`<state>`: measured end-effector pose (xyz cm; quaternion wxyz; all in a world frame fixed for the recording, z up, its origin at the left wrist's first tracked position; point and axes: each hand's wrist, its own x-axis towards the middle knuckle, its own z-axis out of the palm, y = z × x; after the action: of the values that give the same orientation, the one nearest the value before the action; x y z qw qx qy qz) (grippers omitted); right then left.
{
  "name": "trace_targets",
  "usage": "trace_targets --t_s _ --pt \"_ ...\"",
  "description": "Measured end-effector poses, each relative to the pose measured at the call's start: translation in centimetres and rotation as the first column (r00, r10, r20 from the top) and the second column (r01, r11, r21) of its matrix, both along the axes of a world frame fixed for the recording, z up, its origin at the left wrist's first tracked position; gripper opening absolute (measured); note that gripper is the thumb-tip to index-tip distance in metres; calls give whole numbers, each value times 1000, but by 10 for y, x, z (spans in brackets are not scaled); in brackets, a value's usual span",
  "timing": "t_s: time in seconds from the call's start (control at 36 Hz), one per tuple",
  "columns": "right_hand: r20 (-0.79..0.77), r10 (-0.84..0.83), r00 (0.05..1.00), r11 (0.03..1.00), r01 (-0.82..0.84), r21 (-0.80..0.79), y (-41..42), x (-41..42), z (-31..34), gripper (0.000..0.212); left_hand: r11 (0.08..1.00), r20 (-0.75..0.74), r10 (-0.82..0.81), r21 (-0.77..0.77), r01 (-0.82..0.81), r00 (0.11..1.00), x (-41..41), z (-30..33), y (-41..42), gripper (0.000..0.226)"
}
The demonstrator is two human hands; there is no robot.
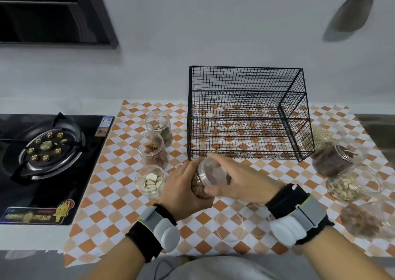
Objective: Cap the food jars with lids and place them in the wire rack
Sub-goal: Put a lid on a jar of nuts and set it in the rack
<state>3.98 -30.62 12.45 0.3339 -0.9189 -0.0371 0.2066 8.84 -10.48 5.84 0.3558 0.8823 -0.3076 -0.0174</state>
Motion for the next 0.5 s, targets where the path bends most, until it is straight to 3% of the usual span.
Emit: trace_targets --t_s 0.06,0.14,0.28,0.36,0.5 --pt "38 38 999 999 -38 -13 -3 -1 4 93 1000 4 -8 -9 8 1000 1 2 -1 98" --pt "102 -42 994 995 51 -83 1 1 2 81 1000 16 -12 -14 12 1000 3 4 -4 96" --pt "107 -55 993 981 74 -180 4 8 1 83 1000 9 -4 -18 4 1000 3 7 -7 93" --pt "132 -56 990 981 79 -176 6 5 -1 77 999 -9 -7 -34 6 1000 5 9 -10 93" --pt "227 -204 952 961 239 -139 14 7 -11 77 997 -45 22 -75 -25 999 7 14 -19 93"
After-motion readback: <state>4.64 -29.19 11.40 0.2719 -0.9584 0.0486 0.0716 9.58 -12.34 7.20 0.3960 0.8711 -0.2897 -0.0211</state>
